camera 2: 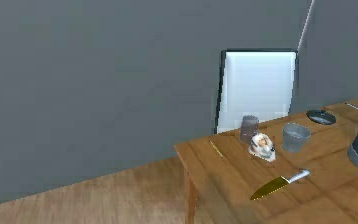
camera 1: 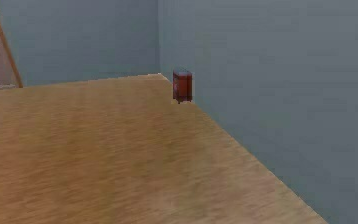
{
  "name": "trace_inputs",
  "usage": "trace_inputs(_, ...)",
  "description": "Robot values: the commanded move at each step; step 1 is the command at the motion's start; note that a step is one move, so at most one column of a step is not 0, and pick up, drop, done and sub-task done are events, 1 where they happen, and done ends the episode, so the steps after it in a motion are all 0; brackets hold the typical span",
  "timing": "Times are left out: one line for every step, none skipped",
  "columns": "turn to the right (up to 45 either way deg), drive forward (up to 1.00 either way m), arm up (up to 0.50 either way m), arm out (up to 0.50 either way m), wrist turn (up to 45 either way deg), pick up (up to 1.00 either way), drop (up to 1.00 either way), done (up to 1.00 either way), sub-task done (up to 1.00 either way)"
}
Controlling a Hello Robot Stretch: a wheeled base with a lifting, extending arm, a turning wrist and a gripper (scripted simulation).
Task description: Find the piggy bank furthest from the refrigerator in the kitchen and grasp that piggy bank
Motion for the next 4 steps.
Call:
trace_inputs(24.0, 0.00, 0.00, 0.00, 0.0, 0.00, 0.00, 0.00, 0.00)
trace_inputs(0.0, 0.00, 0.50, 0.00, 0.0, 0.00, 0.00, 0.00, 0.00)
trace_inputs(0.0, 0.00, 0.38, 0.00, 0.0, 0.00, 0.00, 0.00, 0.00)
trace_inputs(0.0, 0.00, 0.00, 0.50, 0.0, 0.00, 0.00, 0.00, 0.00)
